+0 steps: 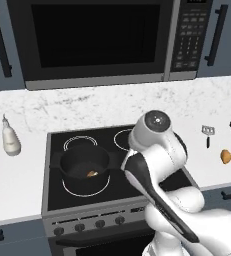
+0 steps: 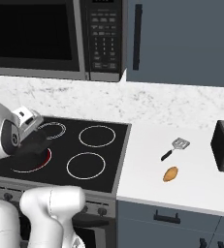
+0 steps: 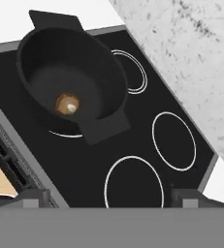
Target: Put the mushroom and potato in the pot. Retrieve the spatula and lightly stir the vegetables in the pot.
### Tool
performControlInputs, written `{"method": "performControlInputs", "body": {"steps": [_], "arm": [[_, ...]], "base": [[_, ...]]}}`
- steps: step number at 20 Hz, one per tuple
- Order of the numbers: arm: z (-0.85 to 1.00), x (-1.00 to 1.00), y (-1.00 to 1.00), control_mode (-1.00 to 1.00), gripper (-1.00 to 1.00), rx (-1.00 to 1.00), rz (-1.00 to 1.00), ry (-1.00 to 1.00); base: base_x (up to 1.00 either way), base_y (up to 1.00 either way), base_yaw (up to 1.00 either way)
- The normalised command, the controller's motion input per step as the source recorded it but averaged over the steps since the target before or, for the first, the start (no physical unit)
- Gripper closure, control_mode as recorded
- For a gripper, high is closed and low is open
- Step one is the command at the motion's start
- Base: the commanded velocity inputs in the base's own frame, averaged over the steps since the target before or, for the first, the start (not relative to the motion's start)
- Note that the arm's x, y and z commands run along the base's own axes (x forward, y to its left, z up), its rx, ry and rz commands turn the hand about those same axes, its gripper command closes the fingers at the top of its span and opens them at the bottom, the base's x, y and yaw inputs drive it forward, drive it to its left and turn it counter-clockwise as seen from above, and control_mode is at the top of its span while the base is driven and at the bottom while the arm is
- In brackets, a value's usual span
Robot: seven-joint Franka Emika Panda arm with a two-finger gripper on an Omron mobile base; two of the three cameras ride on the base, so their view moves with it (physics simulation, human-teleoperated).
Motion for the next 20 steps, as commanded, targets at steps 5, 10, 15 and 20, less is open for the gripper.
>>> {"method": "performControlInputs", "body": {"steps": [5,10,15,20], "arm": [[0.0,-0.53,-0.93,-1.0,-1.0,0.01,-0.01,0.0],[0.0,-0.13,-0.89,-1.0,-1.0,0.02,-0.12,0.02],[0.0,0.07,-0.57,-1.0,-1.0,0.01,-0.48,0.14],[-0.04,0.18,-0.88,-1.0,-1.0,0.0,-0.51,0.11]], "base": [[0.0,0.0,0.0],[0.0,0.0,0.0],[0.0,0.0,0.0],[0.0,0.0,0.0]]}}
